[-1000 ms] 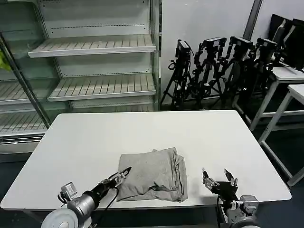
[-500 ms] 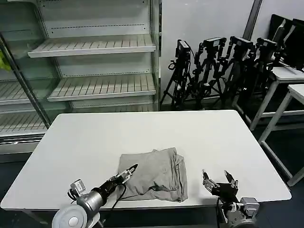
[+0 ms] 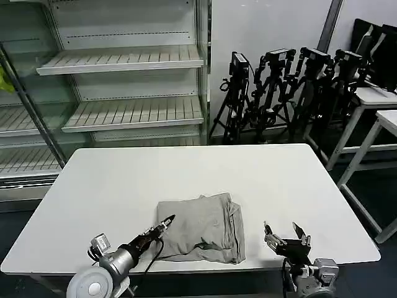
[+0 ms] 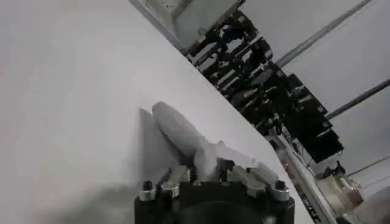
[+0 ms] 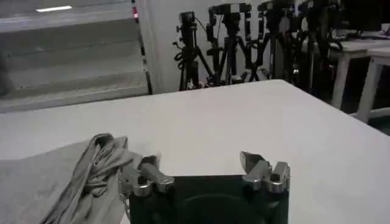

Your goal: Fold and organize the clothes.

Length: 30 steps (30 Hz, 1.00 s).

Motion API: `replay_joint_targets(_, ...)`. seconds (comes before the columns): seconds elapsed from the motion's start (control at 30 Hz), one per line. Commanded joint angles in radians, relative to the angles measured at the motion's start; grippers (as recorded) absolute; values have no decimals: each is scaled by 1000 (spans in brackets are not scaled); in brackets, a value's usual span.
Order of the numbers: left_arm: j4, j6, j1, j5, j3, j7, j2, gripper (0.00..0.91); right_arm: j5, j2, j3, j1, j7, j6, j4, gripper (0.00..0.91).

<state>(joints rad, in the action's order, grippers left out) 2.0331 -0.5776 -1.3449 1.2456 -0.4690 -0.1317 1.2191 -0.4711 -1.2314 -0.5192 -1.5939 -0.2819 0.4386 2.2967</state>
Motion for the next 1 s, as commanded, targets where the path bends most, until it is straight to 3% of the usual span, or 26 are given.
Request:
replay_joint_targets(0.03,13,0,-6,24,-35,-1,2,20,-8,4,-8,2,0,1,2,907)
replay_joint_targets(0.2,43,-1,-31,48,-96,-7,-34,20,-23,13,-12,15,1,1,-2,907)
replay_joint_targets(0.33,74,-2,-54,66,-210,-15,-107,20,-35,18,-6,33,1,1,-9,907)
replay_joint_targets(0.63,36,-6,-133,225,-634,-29,-430,20,-68,33,64,130,3,-1,-42,907)
replay_joint_targets(0.77,57,-5,-161,346,-758,-75,-531,20,-69,32,91,159,3,-3,-52,907)
replay_joint_targets(0.83,104,-4,-147,414,-774,-124,-542,20,-67,31,106,169,2,-3,-50,907)
replay_joint_targets(0.9,176,-1,-106,459,-702,-168,-525,20,-64,31,113,167,2,-3,-47,907)
replay_joint_targets(1.0,263,1,-49,441,-483,-207,-403,20,-43,30,121,154,2,-3,-43,907)
